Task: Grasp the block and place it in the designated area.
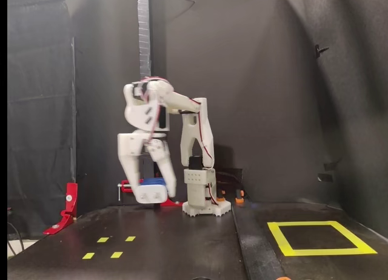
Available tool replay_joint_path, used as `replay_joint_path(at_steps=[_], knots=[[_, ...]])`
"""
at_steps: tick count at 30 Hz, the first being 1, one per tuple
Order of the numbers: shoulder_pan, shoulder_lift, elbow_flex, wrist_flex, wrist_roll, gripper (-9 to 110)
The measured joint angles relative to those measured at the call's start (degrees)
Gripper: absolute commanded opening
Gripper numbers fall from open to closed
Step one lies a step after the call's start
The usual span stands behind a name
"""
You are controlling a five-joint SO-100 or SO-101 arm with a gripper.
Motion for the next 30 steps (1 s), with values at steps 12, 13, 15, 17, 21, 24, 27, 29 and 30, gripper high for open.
replay_joint_path(at_steps=[12,13,15,17,21,24,27,29,30], knots=[[-1.8,2.7,2.7,-0.1,1.8,18],[-2.2,2.7,2.7,-0.3,2.4,18],[-3.5,2.7,2.7,-0.3,4.3,18],[-6.0,2.7,2.7,-0.4,7.0,18],[-12.7,2.7,2.7,-0.7,14.9,18],[-18.8,2.2,2.7,-2.2,21.0,18],[-24.3,1.8,2.7,-2.6,25.7,18],[-27.2,1.3,2.7,-3.1,28.8,18],[-28.7,1.1,2.7,-3.1,30.1,18]])
